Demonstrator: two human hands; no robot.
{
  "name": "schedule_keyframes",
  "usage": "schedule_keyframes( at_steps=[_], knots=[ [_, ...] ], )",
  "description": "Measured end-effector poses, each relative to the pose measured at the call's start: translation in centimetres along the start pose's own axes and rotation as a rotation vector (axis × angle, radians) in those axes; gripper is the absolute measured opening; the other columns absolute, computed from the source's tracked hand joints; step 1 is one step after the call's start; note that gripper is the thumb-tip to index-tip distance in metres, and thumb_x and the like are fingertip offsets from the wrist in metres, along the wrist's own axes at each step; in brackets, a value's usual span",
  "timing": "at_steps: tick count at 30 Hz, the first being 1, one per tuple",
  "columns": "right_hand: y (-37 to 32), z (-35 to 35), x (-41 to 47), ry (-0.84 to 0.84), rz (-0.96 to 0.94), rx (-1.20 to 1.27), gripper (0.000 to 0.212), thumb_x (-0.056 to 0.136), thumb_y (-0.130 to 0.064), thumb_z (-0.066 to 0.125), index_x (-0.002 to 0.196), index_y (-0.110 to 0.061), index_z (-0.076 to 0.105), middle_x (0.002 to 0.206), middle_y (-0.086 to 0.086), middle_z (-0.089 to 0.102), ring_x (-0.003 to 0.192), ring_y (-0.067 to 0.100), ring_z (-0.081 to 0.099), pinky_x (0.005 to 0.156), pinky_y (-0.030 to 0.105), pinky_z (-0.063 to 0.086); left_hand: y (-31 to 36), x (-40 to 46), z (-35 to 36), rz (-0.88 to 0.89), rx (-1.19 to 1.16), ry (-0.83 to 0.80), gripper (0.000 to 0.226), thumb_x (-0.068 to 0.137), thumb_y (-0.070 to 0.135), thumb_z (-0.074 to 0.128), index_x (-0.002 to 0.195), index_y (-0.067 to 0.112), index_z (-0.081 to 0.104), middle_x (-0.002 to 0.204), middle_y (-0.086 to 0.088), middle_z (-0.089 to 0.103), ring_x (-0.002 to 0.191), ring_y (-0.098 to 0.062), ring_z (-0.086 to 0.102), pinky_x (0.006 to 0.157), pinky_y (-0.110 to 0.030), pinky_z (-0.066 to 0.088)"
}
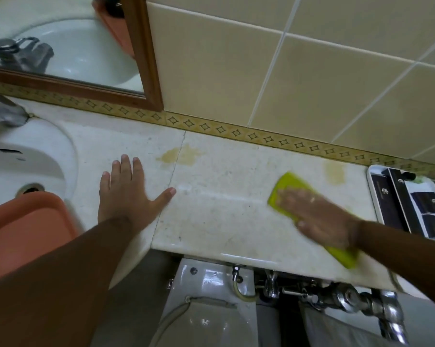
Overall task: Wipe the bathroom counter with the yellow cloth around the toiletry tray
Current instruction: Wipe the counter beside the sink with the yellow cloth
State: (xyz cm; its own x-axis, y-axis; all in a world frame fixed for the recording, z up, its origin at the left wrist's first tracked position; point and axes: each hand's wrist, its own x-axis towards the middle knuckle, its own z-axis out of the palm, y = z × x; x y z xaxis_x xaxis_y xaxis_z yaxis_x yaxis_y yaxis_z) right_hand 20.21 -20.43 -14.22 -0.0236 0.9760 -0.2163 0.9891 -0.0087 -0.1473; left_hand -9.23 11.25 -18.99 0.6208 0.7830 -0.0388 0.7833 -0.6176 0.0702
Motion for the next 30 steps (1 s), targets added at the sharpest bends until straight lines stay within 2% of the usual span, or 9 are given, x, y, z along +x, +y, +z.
schedule_keyframes(
  at_steps=[4, 7, 10, 13, 16, 18, 23, 27, 30],
  knots=[
    [-3.2, 0.4, 6.4, 0.113, 0.288, -0.003, 0.061, 0.096, -0.039, 0.026, 0.153, -0.017, 0.02, 0.16, 0.01, 0.023, 0.149, 0.033, 0.019, 0.121, 0.044, 0.013, 0.0, 0.1, 0.2, -0.003, 0.002, 0.009, 0.113, 0.08, 0.091, 0.011, 0.159, 0.01, 0.009, 0.168, -0.017, 0.01, 0.155, -0.034, 0.01, 0.124, -0.052, 0.013],
    [-10.9, 2.9, 8.1, 0.031, -0.126, -0.029, 0.061, 0.098, -0.043, 0.023, 0.153, -0.018, 0.028, 0.159, 0.006, 0.029, 0.148, 0.028, 0.022, 0.12, 0.041, 0.011, 0.1, 0.0, 0.2, -0.011, 0.005, 0.006, 0.113, 0.08, 0.091, 0.01, 0.159, 0.01, 0.009, 0.168, -0.016, 0.01, 0.155, -0.034, 0.01, 0.124, -0.052, 0.014],
    [-9.0, 1.5, 5.9, -0.093, -0.353, -0.031, 0.06, 0.099, -0.044, 0.011, 0.153, -0.023, 0.028, 0.161, 0.002, 0.025, 0.15, 0.023, 0.017, 0.121, 0.036, 0.01, 0.0, 0.0, 0.1, -0.002, 0.0, -0.005, 0.114, 0.079, 0.091, 0.01, 0.159, 0.011, 0.009, 0.168, -0.016, 0.009, 0.155, -0.034, 0.009, 0.124, -0.053, 0.014],
    [-2.4, -0.8, 5.3, -0.036, -0.05, -0.011, 0.071, 0.098, -0.05, 0.002, 0.149, -0.018, 0.039, 0.158, 0.013, 0.029, 0.146, 0.031, 0.027, 0.119, 0.044, 0.022, -0.1, 0.1, 0.3, -0.006, 0.012, 0.009, 0.113, 0.08, 0.091, 0.011, 0.159, 0.01, 0.011, 0.167, -0.017, 0.011, 0.155, -0.035, 0.012, 0.124, -0.053, 0.015],
    [0.2, -1.6, 6.2, 0.048, 0.214, 0.014, 0.053, 0.095, -0.031, 0.035, 0.147, -0.023, 0.042, 0.16, 0.013, 0.023, 0.146, 0.033, 0.026, 0.113, 0.051, 0.03, -0.1, 0.1, 0.5, -0.009, 0.011, 0.015, 0.113, 0.08, 0.091, 0.011, 0.159, 0.01, 0.011, 0.167, -0.017, 0.012, 0.155, -0.035, 0.012, 0.124, -0.053, 0.016],
    [-1.2, -0.4, 6.4, 0.103, 0.309, 0.009, 0.057, 0.091, -0.031, 0.037, 0.148, -0.026, 0.041, 0.16, 0.011, 0.025, 0.145, 0.034, 0.028, 0.114, 0.05, 0.031, -0.1, 0.1, 0.5, -0.006, 0.003, 0.014, 0.113, 0.08, 0.091, 0.011, 0.159, 0.01, 0.011, 0.167, -0.017, 0.011, 0.155, -0.034, 0.012, 0.124, -0.053, 0.015],
    [-3.3, 1.0, 2.9, -0.018, 0.174, 0.057, 0.073, 0.096, -0.063, 0.016, 0.157, -0.023, 0.006, 0.165, 0.001, -0.001, 0.152, 0.019, -0.003, 0.122, 0.033, 0.0, -0.2, 0.0, 0.4, -0.003, -0.01, 0.005, 0.115, 0.079, 0.091, 0.011, 0.159, 0.01, 0.009, 0.168, -0.016, 0.009, 0.155, -0.034, 0.009, 0.124, -0.053, 0.014],
    [-0.8, 0.0, 2.3, 0.026, 0.136, 0.185, 0.062, 0.095, -0.025, 0.036, 0.154, -0.016, 0.023, 0.163, 0.003, 0.014, 0.151, 0.022, 0.009, 0.122, 0.037, 0.011, -0.1, 0.0, 0.4, -0.002, -0.006, 0.011, 0.114, 0.079, 0.091, 0.011, 0.159, 0.011, 0.01, 0.168, -0.016, 0.011, 0.155, -0.034, 0.011, 0.124, -0.053, 0.014],
    [0.0, -0.2, 6.5, 0.17, 0.353, 0.125, 0.064, 0.092, -0.017, 0.041, 0.154, -0.017, 0.025, 0.162, 0.007, 0.015, 0.151, 0.027, 0.013, 0.121, 0.044, 0.018, -0.1, 0.2, 0.4, -0.004, -0.001, 0.016, 0.114, 0.079, 0.091, 0.01, 0.159, 0.01, 0.009, 0.168, -0.017, 0.01, 0.155, -0.034, 0.01, 0.124, -0.052, 0.014]
  ],
)
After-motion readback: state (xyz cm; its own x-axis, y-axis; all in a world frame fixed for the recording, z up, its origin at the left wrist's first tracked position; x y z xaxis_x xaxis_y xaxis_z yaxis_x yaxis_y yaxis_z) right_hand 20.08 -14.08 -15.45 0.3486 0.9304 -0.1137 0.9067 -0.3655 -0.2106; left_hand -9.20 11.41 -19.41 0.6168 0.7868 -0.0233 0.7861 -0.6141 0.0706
